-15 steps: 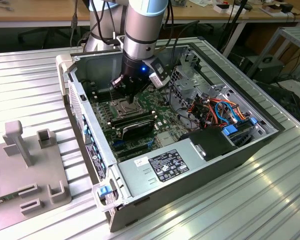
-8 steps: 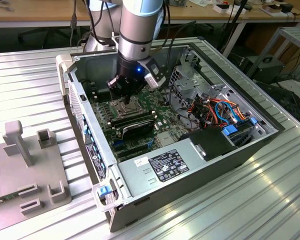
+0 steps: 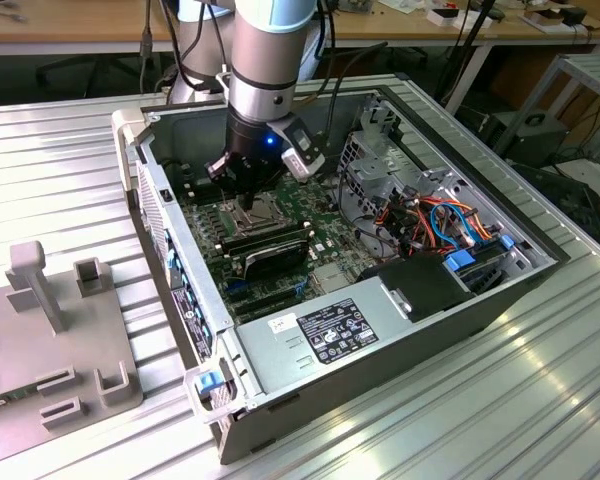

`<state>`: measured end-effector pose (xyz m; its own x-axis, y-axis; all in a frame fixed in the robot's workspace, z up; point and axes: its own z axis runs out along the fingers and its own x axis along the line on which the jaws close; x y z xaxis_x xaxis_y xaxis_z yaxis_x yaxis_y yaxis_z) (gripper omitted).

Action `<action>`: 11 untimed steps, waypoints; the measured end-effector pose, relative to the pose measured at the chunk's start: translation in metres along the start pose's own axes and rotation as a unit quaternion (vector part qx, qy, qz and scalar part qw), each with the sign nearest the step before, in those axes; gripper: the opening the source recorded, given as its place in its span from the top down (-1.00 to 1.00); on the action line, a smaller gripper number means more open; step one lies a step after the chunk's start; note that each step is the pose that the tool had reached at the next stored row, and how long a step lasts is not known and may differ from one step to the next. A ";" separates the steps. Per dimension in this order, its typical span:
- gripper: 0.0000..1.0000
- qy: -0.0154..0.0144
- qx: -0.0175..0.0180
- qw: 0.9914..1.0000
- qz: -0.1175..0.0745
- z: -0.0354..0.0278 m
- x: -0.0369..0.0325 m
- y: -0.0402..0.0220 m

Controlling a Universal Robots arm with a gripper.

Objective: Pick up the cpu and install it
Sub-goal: 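Install the first cpu locking lever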

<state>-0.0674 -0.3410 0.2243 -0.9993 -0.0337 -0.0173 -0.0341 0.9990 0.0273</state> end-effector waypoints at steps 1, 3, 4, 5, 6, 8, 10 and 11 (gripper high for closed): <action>0.79 0.000 0.000 1.000 0.000 0.0000 0.0010 0.0000; 0.79 0.000 0.000 1.000 0.000 0.0000 0.0037 0.0002; 0.79 0.000 0.000 1.000 0.000 -0.0001 0.0045 0.0002; 0.79 0.000 0.000 1.000 0.000 0.0000 0.0046 0.0002; 0.79 0.000 0.000 1.000 0.000 0.0000 0.0048 0.0002; 0.79 0.000 0.000 1.000 0.000 -0.0001 0.0048 0.0002; 0.79 0.000 0.000 1.000 0.000 0.0000 0.0049 0.0002; 0.79 0.000 0.000 1.000 0.000 -0.0001 0.0049 0.0002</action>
<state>-0.0723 -0.3410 0.2243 -0.9993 -0.0337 -0.0173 -0.0342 0.9990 0.0273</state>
